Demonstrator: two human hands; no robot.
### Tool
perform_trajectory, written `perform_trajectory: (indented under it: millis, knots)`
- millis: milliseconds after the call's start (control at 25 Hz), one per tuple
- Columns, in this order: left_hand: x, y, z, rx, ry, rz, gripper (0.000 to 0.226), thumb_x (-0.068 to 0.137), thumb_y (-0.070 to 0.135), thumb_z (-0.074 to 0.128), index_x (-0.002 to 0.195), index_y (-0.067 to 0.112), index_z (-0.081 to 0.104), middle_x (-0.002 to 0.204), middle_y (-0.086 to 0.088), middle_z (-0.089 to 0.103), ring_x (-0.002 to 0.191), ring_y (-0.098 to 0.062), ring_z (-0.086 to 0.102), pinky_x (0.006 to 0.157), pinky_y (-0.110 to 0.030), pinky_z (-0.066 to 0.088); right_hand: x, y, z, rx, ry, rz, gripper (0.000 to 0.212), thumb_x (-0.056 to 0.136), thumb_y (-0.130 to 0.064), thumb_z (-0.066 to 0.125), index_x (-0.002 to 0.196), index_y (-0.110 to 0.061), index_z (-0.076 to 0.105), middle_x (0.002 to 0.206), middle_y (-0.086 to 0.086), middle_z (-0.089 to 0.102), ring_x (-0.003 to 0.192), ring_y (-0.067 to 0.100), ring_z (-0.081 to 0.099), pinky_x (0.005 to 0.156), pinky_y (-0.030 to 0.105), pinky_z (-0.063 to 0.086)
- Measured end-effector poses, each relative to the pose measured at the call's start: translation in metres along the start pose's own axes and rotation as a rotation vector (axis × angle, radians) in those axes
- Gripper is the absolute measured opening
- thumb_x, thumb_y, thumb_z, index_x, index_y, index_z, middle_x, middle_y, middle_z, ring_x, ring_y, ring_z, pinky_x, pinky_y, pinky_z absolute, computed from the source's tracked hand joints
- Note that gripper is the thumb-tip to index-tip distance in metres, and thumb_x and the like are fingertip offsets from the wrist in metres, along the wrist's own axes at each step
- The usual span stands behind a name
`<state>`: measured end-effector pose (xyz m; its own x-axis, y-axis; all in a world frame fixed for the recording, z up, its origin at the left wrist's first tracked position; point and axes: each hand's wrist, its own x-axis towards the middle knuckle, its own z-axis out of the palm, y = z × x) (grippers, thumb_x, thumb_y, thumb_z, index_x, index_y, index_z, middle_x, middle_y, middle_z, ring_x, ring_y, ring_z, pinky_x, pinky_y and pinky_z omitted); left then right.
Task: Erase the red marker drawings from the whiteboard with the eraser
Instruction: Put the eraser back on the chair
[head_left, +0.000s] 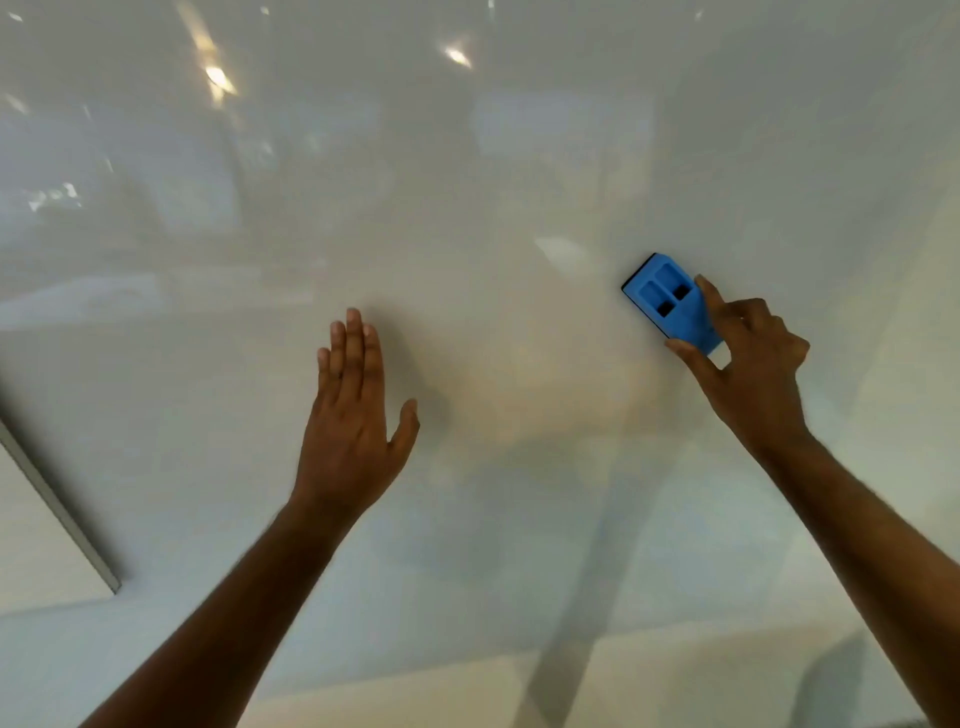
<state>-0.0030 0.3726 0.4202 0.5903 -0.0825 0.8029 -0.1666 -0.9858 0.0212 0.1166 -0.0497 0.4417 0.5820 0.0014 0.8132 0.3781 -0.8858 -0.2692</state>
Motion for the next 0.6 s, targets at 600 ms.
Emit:
perform_trajectory:
  millis: [600]
  knots:
    - [-0.151, 0.164, 0.124, -0.175, -0.463, 0.059, 0.086, 0.110, 0.042, 0.047, 0.172, -0.004, 0.008, 0.182, -0.022, -0.001, 0.170, -0.036, -0.003, 0.138, -0.048, 0.009, -0.355, 0.170, 0.013, 0.110, -0.589, 0.584, 0.077, 0.094, -0.069, 0.051, 0.160, -0.034, 0.033, 0.126, 0.006, 0.052, 0.110, 0.023, 0.056, 0.095, 0.044, 0.057]
